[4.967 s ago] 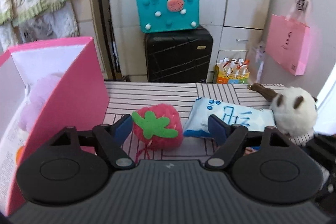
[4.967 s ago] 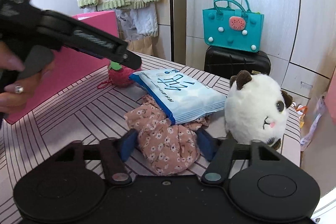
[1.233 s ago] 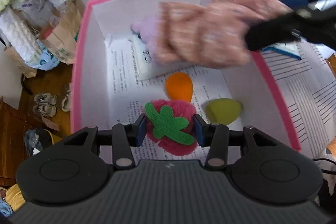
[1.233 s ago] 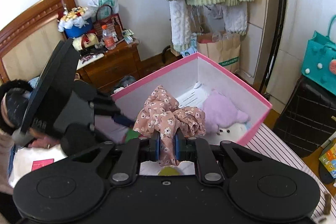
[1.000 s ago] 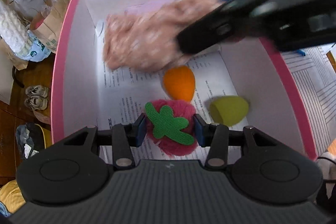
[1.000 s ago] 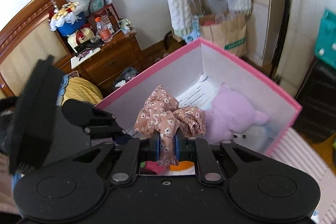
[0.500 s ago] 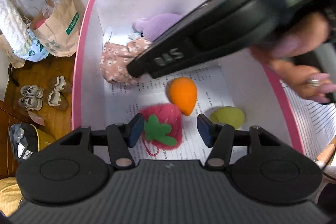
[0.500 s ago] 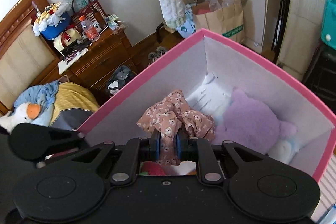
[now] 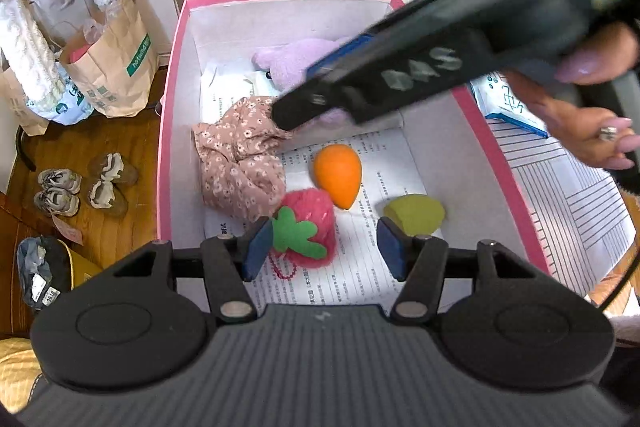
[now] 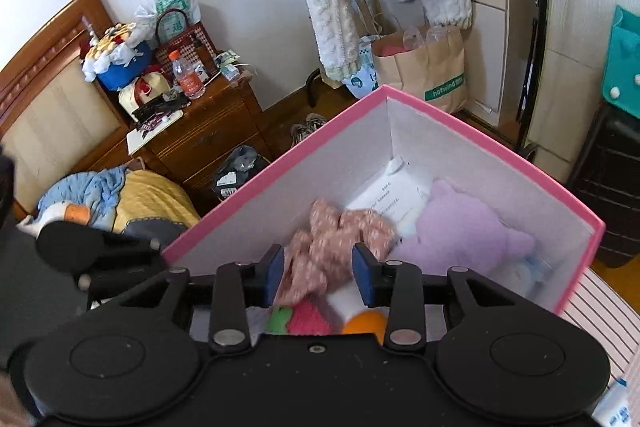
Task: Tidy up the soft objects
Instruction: 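Lower both items into the box and open both tools, then move both open tools back over the table toward the blue wipes packet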
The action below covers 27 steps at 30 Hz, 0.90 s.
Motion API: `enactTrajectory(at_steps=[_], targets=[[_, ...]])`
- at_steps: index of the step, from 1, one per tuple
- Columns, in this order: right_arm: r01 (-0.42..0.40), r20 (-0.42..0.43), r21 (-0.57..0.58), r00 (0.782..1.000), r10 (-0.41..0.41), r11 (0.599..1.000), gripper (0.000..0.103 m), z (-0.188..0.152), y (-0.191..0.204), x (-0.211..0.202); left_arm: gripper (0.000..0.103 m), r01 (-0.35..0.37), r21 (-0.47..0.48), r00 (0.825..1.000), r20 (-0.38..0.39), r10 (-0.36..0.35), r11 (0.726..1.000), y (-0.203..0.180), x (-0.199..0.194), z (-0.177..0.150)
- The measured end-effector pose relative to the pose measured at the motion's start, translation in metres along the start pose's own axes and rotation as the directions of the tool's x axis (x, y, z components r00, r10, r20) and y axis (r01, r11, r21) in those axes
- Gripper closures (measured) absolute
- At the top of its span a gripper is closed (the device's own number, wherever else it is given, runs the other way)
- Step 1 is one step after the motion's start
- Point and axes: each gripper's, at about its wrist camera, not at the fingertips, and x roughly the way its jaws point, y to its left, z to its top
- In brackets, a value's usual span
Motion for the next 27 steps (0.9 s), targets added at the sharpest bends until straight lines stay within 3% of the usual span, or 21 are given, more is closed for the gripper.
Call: enactTrajectory(at_steps=[7,17,27], targets=[[0.005,0.020,-0.025,1.000,-0.004,1.000,0.060,-0.021,0.012,-0.044,0.046,-0.017,0.020,1.000,-0.007,0.017,1.000,-0.007,-0.014,-0.001],[-0.025,0.045,-0.058,0.999,0.028,0.998,0.056,-0.056,0.032,-0.107,0.034,-0.045,0.059,0.999,0.021,0.044,0.997,-0.034,-0.054,-0.008],[-0.026,0.058,-0.083,0.998,0.031,0.996,0.055,-0.095,0.046,-0.160,0.031,-0.029,0.103,0.999,0.038,0.025,0.994,-0.072,-0.089,-0.021]])
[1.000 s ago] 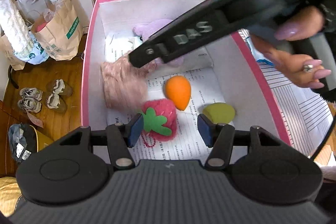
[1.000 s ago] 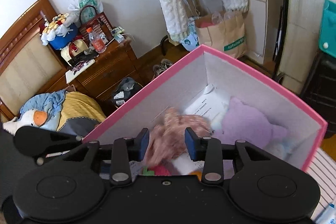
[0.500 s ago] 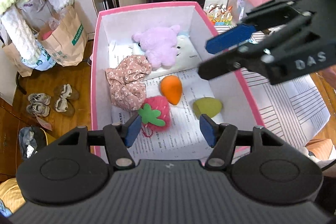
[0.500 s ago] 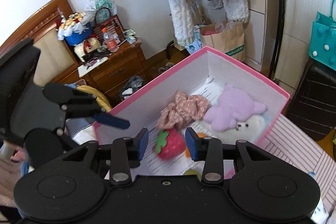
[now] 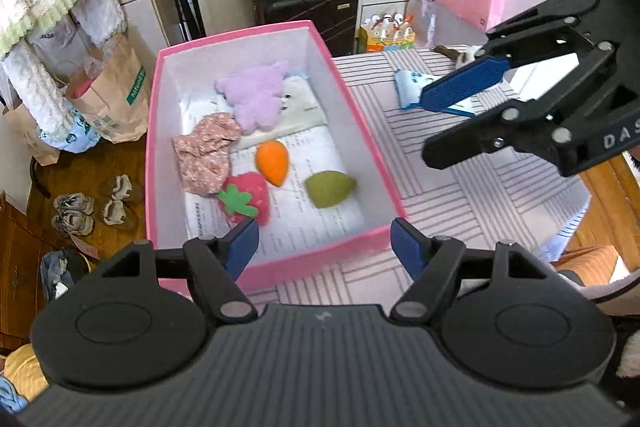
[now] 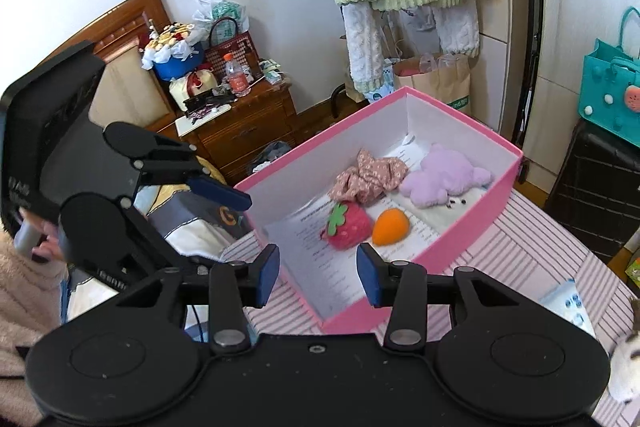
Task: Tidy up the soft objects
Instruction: 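Move both open tools back over the table toward the blue wipes packet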
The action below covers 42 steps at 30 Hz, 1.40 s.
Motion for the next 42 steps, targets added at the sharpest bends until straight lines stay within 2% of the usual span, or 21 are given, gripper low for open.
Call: enactTrajectory(at_steps=[4,9,13,18,23,31,33,35,40,42], targets=[[0.011,0.009,-0.012,1.000,-0.010,1.000,0.054,-0.014,0.005,-0.021,0.031,0.003,-0.001,1.000,-0.004,-0.003,1.000,-0.012,-0.007,-0.002],[0.038,0.019,-0.018,0.999,-0.037,0.999,0.046,-0.037,0.007,-0.044,0.029,0.007,0.013,1.000,-0.004,-0.007,1.000,-0.029,-0.015,-0.006],[0.060,0.023,-0.017,0.998,-0.060,0.998,0.041,-0.059,0.004,-0.056,0.027,0.013,0.043,1.000,-0.006,-0.013,0.999,-0.046,-0.017,-0.009],[0.089,0.010,0.014,0.996,-0.089,0.996,0.040,-0.088,-0.003,-0.070,0.025,0.036,0.080,0.999,-0.027,-0.034,0.996,-0.069,-0.011,-0.012],[0.137,-0.005,0.045,0.991,-0.137,0.989,0.032,-0.116,-0.014,-0.084,0.020,0.050,0.135,0.998,-0.031,-0.046,0.990,-0.093,-0.006,-0.013],[0.199,-0.010,0.099,0.980,-0.199,0.975,0.028,-0.152,-0.044,-0.095,0.013,0.091,0.228,0.996,0.000,-0.093,0.969,-0.134,0.006,-0.009],[0.209,0.007,0.111,0.977,-0.211,0.972,0.026,-0.161,-0.055,-0.094,0.011,0.107,0.228,0.994,0.011,-0.113,0.968,-0.139,0.009,-0.005],[0.223,0.035,0.124,0.973,-0.229,0.967,0.016,-0.171,-0.067,-0.091,0.011,0.112,0.226,0.992,0.032,-0.122,0.968,-0.146,0.014,0.001],[0.241,0.090,0.137,0.963,-0.255,0.961,0.016,-0.189,-0.099,-0.080,0.011,0.077,0.199,0.988,0.113,-0.101,0.977,-0.157,0.033,0.017],[0.276,0.121,0.119,0.949,-0.290,0.954,0.016,-0.194,-0.108,-0.075,0.010,0.066,0.187,0.985,0.146,-0.094,0.980,-0.158,0.044,0.023]])
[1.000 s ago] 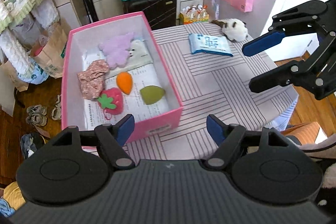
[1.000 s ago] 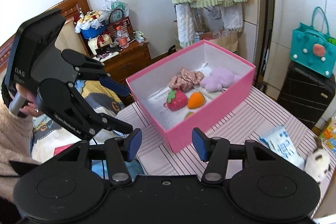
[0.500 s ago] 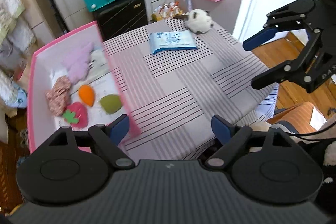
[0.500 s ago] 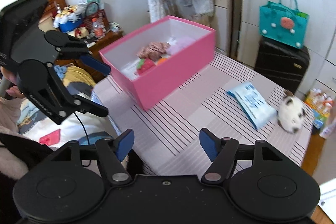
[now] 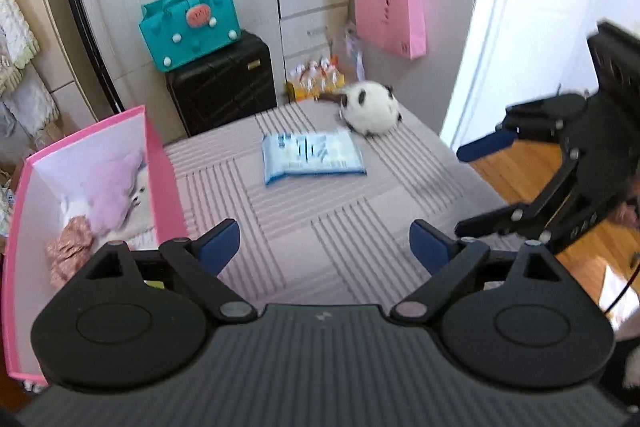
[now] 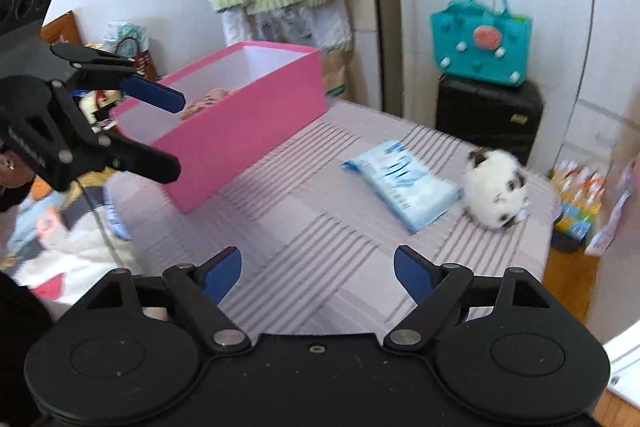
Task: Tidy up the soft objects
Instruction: 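Move both open tools back over the table toward the blue wipes packet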
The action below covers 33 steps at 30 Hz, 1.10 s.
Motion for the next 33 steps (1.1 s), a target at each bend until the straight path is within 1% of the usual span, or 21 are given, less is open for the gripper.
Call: enactTrajectory(at_steps=[2,6,9,11,13,15,17,20,23,25,26,27,29,31,33], targets=[[0.037,0.034,-0.033,0.999,-0.036,0.999,0.016,-0.005,-0.006,0.009,0.010,0.002,-0.018,1.000,0.029,-0.001,1.000,0.002,0.012,0.003],[0.092,0.052,-0.037,0.995,-0.090,0.995,0.016,-0.010,-0.020,0.033,0.010,0.016,-0.090,0.995,0.099,-0.007,0.996,0.005,0.038,0.006],[0.116,0.068,-0.022,0.991,-0.114,0.993,0.016,-0.013,-0.031,0.051,0.010,0.053,-0.146,0.993,0.111,-0.037,0.988,0.007,0.058,0.009],[0.103,0.075,0.042,0.992,-0.106,0.994,0.016,-0.014,-0.041,0.062,0.010,0.074,-0.173,0.991,0.123,-0.053,0.982,0.009,0.071,0.012],[0.077,0.088,0.133,0.992,-0.089,0.988,0.016,-0.014,-0.052,0.071,0.010,0.064,-0.187,0.992,0.118,-0.042,0.980,0.010,0.087,0.014],[0.061,0.086,0.189,0.993,-0.079,0.980,0.016,-0.015,-0.060,0.083,0.011,0.048,-0.209,0.994,0.108,-0.026,0.977,0.012,0.103,0.017],[0.077,0.078,0.233,0.992,-0.098,0.969,0.016,-0.016,-0.065,0.095,0.012,0.052,-0.235,0.994,0.106,-0.028,0.971,0.016,0.118,0.018],[0.091,0.081,0.284,0.990,-0.118,0.955,0.016,-0.016,-0.070,0.109,0.013,0.043,-0.299,0.992,0.123,-0.006,0.953,0.023,0.138,0.019],[0.092,0.078,0.330,0.989,-0.124,0.939,0.016,-0.016,-0.073,0.120,0.014,0.050,-0.352,0.992,0.128,-0.005,0.935,0.030,0.155,0.021],[0.102,0.083,0.340,0.987,-0.138,0.935,0.017,-0.014,-0.073,0.124,0.017,0.035,-0.380,0.992,0.125,0.014,0.924,0.035,0.165,0.023],[0.103,0.085,0.348,0.986,-0.141,0.932,0.022,-0.014,-0.074,0.124,0.022,0.027,-0.387,0.993,0.119,0.021,0.922,0.036,0.170,0.024],[0.099,0.088,0.367,0.986,-0.140,0.925,0.024,-0.014,-0.076,0.123,0.032,0.019,-0.394,0.993,0.114,0.028,0.919,0.038,0.175,0.025],[0.068,0.099,0.409,0.988,-0.118,0.910,0.030,-0.013,-0.084,0.121,0.039,0.004,-0.408,0.993,0.111,0.045,0.913,0.042,0.183,0.026],[0.072,0.088,0.419,0.989,-0.119,0.905,0.036,-0.012,-0.088,0.123,0.039,-0.005,-0.409,0.993,0.103,0.051,0.912,0.047,0.193,0.029],[0.074,0.087,0.435,0.988,-0.124,0.897,0.037,-0.012,-0.090,0.123,0.040,-0.010,-0.439,0.994,0.095,0.058,0.899,0.054,0.201,0.031]])
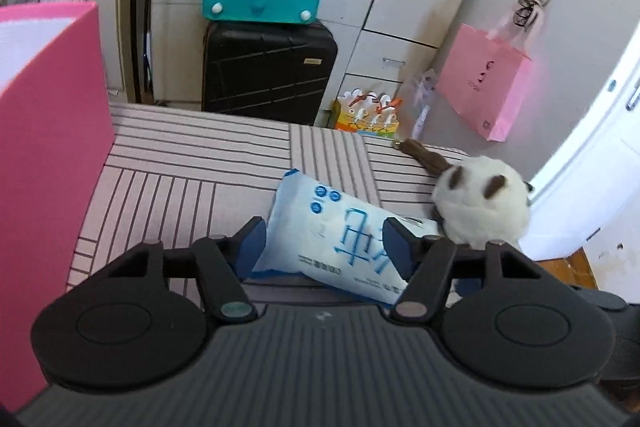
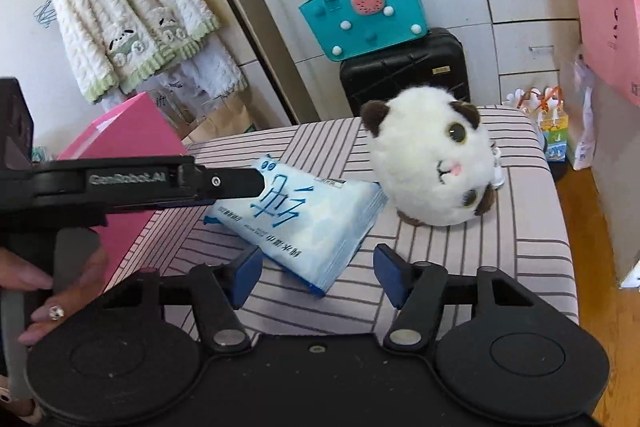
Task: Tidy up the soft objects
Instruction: 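Move both open tools back over the table toward the blue wipes packet, then close the left tool on the blue wipes packet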
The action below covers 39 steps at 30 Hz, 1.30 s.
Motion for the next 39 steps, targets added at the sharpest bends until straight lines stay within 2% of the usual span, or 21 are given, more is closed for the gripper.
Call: enactTrajectory(at_steps=[1,4,6,7,9,11,14,20,23,25,30,39], targets=[[0.000,0.002,0.015,1.000,0.000,1.000,0.039,0.001,-0.001,0.000,0.041,0.000,-0.010,1.000,-0.001,0.000,1.000,0.002,0.004,0.001],[0.027,0.016,0.057,0.999,-0.028,0.998,0.042,0.001,-0.002,0.002,0.057,-0.019,-0.037,1.000,-0.016,0.018,0.999,0.008,0.013,0.000],[0.049,0.023,0.063,0.998,-0.051,0.997,0.043,0.000,0.001,0.005,0.072,0.022,-0.049,1.000,-0.011,-0.023,0.999,0.013,0.016,-0.002],[0.065,0.029,0.056,0.997,-0.067,0.996,0.047,-0.001,0.003,0.006,0.073,0.056,-0.062,0.998,-0.021,-0.058,0.997,0.016,0.018,-0.004],[0.108,0.037,0.035,0.993,-0.109,0.994,0.055,-0.002,0.008,0.007,0.078,0.068,-0.062,0.998,-0.014,-0.069,0.996,0.019,0.017,-0.008],[0.128,0.038,0.047,0.991,-0.129,0.991,0.065,-0.002,0.008,0.007,0.080,0.093,-0.084,0.995,-0.022,-0.095,0.992,0.022,0.014,-0.012],[0.128,0.036,0.051,0.991,-0.130,0.990,0.069,-0.002,0.007,0.005,0.081,0.123,-0.093,0.991,-0.049,-0.128,0.988,0.021,0.006,-0.020],[0.134,0.041,0.025,0.990,-0.135,0.991,0.069,-0.004,0.009,0.005,0.081,0.074,-0.052,0.995,-0.059,-0.077,0.996,0.008,-0.006,-0.032],[0.136,0.047,-0.002,0.990,-0.136,0.991,0.069,-0.006,0.011,0.004,0.081,0.070,-0.052,0.995,-0.061,-0.073,0.996,0.009,-0.006,-0.032],[0.125,0.048,-0.020,0.991,-0.124,0.992,0.063,-0.007,0.012,0.004,0.081,0.072,-0.044,0.996,-0.059,-0.074,0.996,0.010,-0.005,-0.032],[0.126,0.047,-0.013,0.991,-0.126,0.992,0.063,-0.008,0.017,0.002,0.081,0.070,-0.056,0.996,-0.059,-0.073,0.996,0.008,-0.007,-0.034],[0.080,0.017,0.003,0.997,-0.080,0.997,0.063,-0.020,0.027,-0.017,0.081,0.031,0.001,0.997,-0.070,-0.031,1.000,-0.009,-0.036,-0.045]])
